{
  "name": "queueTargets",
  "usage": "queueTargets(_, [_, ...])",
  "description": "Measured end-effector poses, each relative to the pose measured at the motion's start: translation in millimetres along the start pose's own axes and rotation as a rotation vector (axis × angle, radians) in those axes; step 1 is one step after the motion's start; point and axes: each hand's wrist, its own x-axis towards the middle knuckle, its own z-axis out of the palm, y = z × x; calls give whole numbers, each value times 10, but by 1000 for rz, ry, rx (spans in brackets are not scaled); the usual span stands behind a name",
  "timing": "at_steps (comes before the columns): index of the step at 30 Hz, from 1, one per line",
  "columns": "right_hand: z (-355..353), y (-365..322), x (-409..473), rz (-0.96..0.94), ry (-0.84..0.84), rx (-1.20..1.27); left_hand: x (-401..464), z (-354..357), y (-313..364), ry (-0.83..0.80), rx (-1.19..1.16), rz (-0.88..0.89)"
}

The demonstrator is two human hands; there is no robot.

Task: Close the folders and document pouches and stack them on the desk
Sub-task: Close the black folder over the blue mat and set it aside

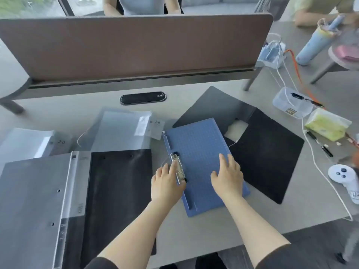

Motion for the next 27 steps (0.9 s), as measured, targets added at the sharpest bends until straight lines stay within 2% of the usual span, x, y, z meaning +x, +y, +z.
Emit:
queueTargets(4, [-117,176,225,135,-22,117,74,14,97,-25,10,-37])
queueTargets(8, [-179,273,406,145,-101,244,161,5,263,-10,-47,-136])
queueTargets(10, [-189,318,486,151,-100,293,199,-20,346,30,-179,-203])
queueTargets(13, [-186,370,564,181,-124,364,276,-24,427,101,-501,-371])
queueTargets(16, [-157,434,554,154,-176,356,322,-52,399,123,-611,-488])
queueTargets(22, [-75,462,417,83,-236,330,184,-69,172,40,-423,-530])
queueTargets(27, [-76,399,289,8,-320,102,16,-76,67,7,-241,-461])
